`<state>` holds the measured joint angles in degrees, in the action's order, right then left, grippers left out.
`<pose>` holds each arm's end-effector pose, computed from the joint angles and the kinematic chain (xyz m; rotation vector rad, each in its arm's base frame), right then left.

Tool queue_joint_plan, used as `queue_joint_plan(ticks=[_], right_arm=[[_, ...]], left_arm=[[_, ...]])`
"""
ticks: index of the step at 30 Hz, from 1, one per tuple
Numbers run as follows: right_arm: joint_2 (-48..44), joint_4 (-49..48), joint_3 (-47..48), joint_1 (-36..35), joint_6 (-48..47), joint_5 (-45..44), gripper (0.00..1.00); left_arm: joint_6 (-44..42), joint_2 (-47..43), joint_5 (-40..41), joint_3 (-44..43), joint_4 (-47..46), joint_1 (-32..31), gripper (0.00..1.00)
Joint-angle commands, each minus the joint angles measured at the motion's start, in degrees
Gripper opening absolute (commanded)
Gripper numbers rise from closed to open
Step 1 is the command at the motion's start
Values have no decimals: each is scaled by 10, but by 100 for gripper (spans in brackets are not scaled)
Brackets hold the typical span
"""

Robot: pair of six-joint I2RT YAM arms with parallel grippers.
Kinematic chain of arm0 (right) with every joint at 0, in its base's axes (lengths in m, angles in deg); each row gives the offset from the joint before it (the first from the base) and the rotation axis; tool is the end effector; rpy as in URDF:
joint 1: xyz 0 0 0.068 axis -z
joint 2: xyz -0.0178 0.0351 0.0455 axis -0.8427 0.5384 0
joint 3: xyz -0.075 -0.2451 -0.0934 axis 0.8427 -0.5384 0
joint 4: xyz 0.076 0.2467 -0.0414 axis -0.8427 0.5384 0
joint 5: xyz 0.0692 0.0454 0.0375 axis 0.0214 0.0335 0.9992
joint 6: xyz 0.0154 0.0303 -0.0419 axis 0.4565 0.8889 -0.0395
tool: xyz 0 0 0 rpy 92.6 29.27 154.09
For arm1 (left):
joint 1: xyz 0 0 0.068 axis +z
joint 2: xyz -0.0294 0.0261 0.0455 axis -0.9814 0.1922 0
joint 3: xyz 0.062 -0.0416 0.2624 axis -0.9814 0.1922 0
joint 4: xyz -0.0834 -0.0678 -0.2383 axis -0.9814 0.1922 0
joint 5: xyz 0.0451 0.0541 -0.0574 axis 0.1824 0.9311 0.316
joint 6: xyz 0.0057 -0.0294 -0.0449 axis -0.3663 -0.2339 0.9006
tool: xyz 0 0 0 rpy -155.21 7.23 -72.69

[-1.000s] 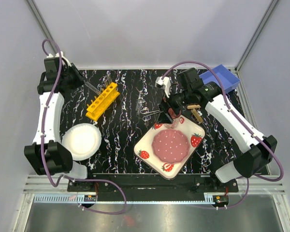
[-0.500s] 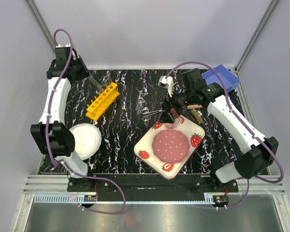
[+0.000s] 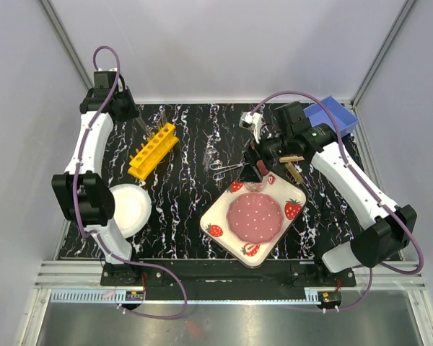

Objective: Organize the chemistry lab equipment

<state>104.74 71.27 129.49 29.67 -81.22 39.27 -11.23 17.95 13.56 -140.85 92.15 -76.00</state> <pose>0.2548 0.1624 0.3679 -1.2653 1.9471 0.9936 0.4007 0.0174 0.3605 -0.3842 2.2594 -0.2373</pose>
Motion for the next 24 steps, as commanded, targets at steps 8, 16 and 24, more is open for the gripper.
queue_joint_plan(ticks=[8,16,24], right_arm=[[-28,-24,-5,13,5,24,100],[-34,-28,-10,19,8,27,100],[-38,-30,-12,23,10,31,100]], left_arm=[[-59,19,63,-31,-17,-27,11],[-95,28,98,-7,-44,-66,12],[-113,28,132,32,-77,-87,13]])
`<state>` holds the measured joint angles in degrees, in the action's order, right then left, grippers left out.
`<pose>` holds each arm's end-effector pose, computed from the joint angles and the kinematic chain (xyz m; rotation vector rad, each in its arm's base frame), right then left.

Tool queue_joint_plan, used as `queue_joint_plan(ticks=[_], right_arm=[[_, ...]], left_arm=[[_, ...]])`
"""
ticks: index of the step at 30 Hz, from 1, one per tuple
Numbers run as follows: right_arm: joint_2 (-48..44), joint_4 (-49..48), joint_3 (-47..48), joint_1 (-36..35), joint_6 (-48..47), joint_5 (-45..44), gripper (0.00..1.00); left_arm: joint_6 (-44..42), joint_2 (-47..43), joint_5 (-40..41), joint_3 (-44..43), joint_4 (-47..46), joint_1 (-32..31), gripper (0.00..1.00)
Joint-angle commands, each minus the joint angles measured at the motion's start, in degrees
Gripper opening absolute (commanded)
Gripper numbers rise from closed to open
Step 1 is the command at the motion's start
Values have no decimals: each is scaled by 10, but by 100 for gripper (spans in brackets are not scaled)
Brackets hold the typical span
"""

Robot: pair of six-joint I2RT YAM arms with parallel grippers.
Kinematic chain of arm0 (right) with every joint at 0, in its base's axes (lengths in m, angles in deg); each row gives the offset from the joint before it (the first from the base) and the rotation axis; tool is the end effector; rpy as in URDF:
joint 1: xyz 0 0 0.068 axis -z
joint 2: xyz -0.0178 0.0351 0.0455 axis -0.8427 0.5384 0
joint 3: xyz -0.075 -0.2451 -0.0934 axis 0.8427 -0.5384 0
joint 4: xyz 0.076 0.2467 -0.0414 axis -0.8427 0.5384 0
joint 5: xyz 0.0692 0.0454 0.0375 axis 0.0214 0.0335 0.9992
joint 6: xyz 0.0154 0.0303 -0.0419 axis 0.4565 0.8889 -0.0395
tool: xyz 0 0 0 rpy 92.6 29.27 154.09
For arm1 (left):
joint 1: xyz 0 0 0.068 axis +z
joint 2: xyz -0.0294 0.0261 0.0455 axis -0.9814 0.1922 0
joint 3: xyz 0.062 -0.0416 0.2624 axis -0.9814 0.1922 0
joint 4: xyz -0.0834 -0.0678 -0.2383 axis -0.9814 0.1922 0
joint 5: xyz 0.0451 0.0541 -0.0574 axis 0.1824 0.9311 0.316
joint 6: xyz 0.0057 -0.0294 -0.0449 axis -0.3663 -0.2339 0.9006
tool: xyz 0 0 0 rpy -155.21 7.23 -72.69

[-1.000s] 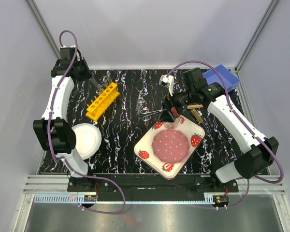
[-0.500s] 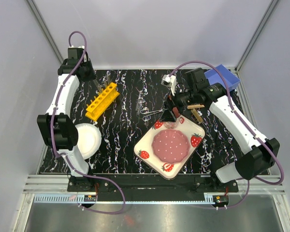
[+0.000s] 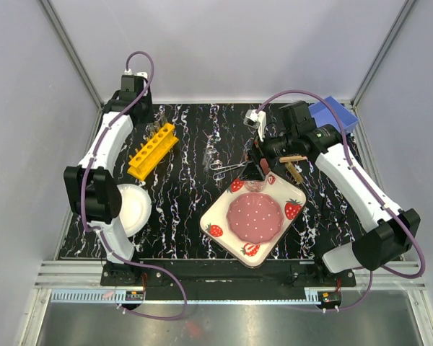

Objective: Organize the chemistry lab equipment

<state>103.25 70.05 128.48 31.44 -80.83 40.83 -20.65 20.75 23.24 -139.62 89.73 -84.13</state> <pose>0.2543 0.1526 0.3716 -1.2330 1.9222 1.0034 0.4138 -0.0347 0.3379 -0.1228 2.3051 -0.0289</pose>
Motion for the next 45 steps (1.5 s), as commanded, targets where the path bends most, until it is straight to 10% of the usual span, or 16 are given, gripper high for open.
queue_joint_plan(ticks=[1,30,45], right_arm=[[-22,-18,-2,7,6,16,100],[-23,-18,-4,11,8,22,100],[-21,-18,-7,12,8,19,100]], left_arm=[[-19,0,35,24,-56,-6,13],[6,-8,39,92,-106,-5,18],[46,-87,38,136,-113,10,61]])
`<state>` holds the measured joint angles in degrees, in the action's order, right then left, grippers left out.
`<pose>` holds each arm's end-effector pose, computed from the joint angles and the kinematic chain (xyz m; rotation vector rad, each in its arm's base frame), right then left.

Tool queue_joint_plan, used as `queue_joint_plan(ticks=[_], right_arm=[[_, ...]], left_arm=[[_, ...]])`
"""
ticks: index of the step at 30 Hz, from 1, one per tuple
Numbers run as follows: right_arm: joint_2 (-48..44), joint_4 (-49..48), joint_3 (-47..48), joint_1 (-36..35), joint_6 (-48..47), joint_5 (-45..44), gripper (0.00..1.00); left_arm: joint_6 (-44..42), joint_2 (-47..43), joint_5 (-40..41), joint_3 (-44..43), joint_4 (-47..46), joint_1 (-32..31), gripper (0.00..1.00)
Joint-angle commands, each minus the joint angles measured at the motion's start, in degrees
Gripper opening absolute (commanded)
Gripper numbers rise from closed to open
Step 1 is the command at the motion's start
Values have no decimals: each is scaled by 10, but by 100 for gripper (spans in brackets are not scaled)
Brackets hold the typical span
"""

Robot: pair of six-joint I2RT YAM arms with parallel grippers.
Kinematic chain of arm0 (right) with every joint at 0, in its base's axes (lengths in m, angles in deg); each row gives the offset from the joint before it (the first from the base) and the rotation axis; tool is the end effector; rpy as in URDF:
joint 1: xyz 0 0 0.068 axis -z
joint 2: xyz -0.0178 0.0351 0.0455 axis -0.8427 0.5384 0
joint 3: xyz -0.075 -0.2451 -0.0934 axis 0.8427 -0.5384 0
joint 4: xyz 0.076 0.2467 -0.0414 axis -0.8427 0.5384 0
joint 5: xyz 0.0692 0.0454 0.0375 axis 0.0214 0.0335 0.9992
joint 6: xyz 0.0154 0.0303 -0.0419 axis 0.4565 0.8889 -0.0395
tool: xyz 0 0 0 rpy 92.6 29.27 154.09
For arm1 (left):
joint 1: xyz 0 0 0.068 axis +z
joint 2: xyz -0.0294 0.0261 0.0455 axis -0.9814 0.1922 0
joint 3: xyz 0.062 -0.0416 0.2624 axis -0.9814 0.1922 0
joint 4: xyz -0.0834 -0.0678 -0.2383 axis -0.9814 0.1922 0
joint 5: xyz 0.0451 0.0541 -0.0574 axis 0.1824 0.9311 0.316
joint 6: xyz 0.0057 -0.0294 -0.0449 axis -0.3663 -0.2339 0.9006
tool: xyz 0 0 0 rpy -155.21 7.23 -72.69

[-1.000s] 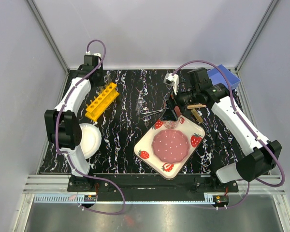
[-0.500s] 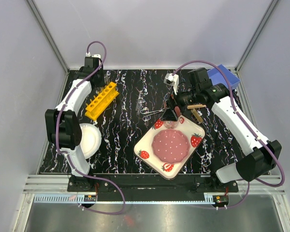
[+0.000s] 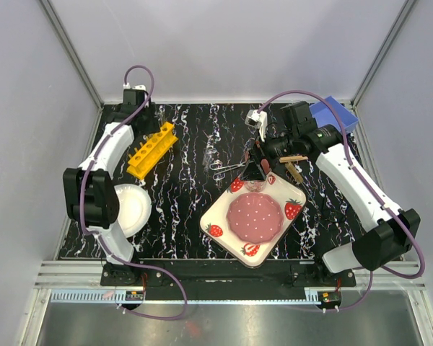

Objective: Organize the chemistry lab equipment

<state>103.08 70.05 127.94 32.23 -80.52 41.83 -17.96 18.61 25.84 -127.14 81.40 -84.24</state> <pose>0.2552 0.1490 0.3698 -1.2182 1.9296 1.0217 0.4052 -0.0331 0.2923 -0.1972 2.3299 0.0053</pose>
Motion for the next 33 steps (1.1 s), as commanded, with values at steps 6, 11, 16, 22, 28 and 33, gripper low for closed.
queue_joint_plan(ticks=[6,11,16,22,28,33], right_arm=[[-9,-18,-1,4,5,-2,100],[12,-17,28,3,2,-42,100],[60,-3,89,2,5,-87,100],[141,40,197,-2,26,-113,100],[221,47,257,-35,101,-153,100],[296,30,273,-77,163,-213,100]], left_arm=[[31,-141,1,45,-33,28,74],[49,-213,-22,101,-41,52,88],[57,-316,-45,171,-44,92,99],[71,-434,-93,280,-50,119,99],[71,-514,-176,352,-23,123,99],[60,-588,-227,414,5,124,99]])
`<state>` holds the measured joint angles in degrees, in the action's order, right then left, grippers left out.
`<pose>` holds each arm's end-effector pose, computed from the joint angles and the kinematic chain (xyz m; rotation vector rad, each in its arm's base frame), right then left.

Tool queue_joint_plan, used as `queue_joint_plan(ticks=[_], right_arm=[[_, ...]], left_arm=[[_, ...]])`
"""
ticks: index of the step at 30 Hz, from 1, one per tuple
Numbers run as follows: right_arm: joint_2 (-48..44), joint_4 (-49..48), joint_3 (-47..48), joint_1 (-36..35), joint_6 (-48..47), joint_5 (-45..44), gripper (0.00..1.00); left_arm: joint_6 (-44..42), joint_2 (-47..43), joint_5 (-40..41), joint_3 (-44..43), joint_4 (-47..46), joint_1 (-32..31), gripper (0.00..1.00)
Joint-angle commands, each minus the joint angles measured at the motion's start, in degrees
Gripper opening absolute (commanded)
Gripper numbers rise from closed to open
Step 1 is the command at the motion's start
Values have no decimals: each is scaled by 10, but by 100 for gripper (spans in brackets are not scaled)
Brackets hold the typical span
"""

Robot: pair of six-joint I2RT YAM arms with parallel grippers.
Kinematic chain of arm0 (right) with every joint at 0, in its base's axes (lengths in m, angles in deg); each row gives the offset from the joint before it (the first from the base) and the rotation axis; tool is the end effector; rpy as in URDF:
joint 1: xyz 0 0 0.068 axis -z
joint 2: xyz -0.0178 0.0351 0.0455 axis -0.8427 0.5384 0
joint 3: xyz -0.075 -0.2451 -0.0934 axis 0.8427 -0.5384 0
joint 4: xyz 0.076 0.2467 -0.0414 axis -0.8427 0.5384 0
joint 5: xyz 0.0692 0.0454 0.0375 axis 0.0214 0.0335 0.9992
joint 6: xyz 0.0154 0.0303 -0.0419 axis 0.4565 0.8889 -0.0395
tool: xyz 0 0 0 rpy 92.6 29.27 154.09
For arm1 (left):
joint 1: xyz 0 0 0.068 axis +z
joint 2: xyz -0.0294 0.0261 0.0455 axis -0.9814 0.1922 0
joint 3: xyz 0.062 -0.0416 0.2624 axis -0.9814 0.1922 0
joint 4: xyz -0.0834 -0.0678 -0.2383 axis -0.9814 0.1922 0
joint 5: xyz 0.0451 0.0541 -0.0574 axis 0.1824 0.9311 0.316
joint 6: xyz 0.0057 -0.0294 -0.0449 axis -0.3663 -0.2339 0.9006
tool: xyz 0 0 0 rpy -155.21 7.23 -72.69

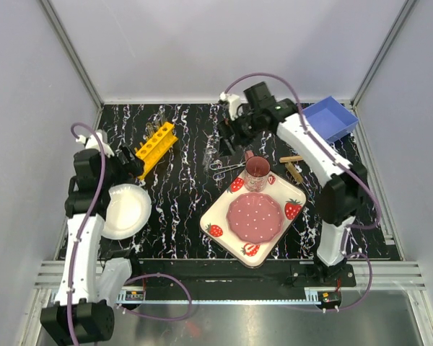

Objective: Organize the chemistry lab equipment

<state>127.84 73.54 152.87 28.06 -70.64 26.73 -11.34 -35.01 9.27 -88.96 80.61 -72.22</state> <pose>0.3449 0.2159 0.3528 -1.0577 2.2064 0.8355 0.1851 0.0160 0.3248 -0.3545 2.0387 -0.2896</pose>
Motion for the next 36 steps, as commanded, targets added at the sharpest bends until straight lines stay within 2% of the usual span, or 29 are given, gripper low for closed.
queue_joint_plan(ticks=[1,6,8,13,21,30,36], right_arm=[[60,-8,27,-48,75,-73,100],[142,-23,93,-67,143,-140,100],[167,-24,130,-68,152,-170,96],[257,-23,233,-68,145,-235,83],[366,-27,372,-68,152,-299,80],[448,-49,442,-68,182,-315,78],[471,-91,452,-67,194,-341,76]], left_arm=[[-10,-62,-50,37,20,3,99],[-11,-103,-52,64,26,2,99],[-14,-99,-54,64,21,2,99],[-11,-75,-86,69,9,2,99],[-11,-63,-97,71,3,2,99],[-12,-60,-103,72,-1,2,99],[-13,-56,-103,73,-2,2,99]])
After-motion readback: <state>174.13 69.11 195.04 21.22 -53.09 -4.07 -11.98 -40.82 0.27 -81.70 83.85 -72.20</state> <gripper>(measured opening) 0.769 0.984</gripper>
